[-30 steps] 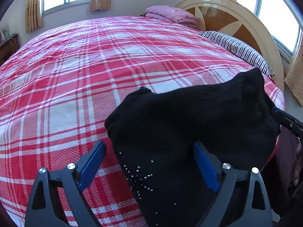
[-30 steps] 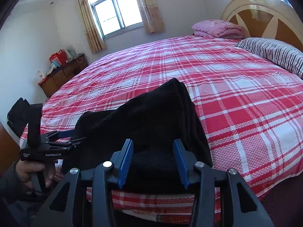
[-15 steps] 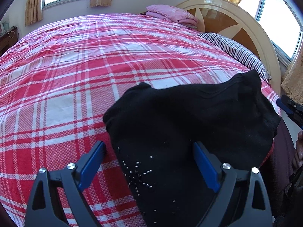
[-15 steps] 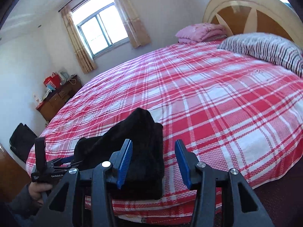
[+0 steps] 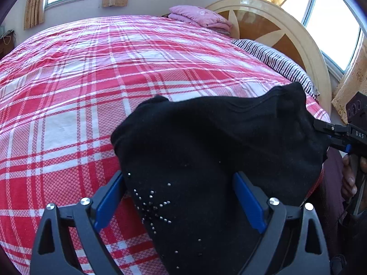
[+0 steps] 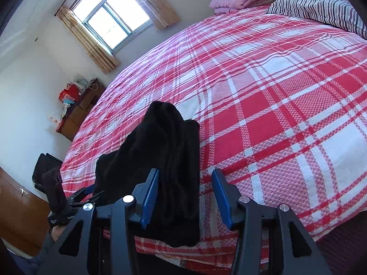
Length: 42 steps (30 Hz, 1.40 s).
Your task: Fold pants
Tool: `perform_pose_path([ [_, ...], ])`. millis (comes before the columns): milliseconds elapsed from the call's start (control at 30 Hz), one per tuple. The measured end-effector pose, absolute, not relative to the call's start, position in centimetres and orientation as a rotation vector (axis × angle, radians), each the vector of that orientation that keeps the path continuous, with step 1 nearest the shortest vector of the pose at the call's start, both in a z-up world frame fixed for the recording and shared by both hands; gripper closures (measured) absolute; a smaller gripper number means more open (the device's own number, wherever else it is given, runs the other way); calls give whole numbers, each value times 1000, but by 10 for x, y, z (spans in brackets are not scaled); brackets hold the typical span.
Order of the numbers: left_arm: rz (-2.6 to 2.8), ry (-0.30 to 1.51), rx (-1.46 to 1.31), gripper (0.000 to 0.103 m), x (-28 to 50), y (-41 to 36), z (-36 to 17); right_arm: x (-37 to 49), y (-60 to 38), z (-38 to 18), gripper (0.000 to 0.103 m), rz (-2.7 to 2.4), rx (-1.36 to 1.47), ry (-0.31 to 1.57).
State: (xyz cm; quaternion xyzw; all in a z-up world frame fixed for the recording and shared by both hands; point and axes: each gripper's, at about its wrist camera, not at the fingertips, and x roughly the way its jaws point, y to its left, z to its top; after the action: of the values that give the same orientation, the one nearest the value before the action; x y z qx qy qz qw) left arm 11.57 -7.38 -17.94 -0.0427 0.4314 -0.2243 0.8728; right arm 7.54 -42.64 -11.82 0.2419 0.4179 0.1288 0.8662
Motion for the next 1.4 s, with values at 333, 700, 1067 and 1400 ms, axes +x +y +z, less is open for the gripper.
perform_pose_path([
  [333,-511,907,-254,30,125,-48,-180,75,-431,-126,70,326,592,887],
  [700,-562,886,-363,85,118,-37,-179,65,-427,-120,77,371,547,862],
  [1067,-533,788,-379,91,116,-4,-138,91,-407,-80,78,465,510,813],
  [1400,-261,673,-319,91,131,110,-99,217,-277,-84,78,732,333,867],
])
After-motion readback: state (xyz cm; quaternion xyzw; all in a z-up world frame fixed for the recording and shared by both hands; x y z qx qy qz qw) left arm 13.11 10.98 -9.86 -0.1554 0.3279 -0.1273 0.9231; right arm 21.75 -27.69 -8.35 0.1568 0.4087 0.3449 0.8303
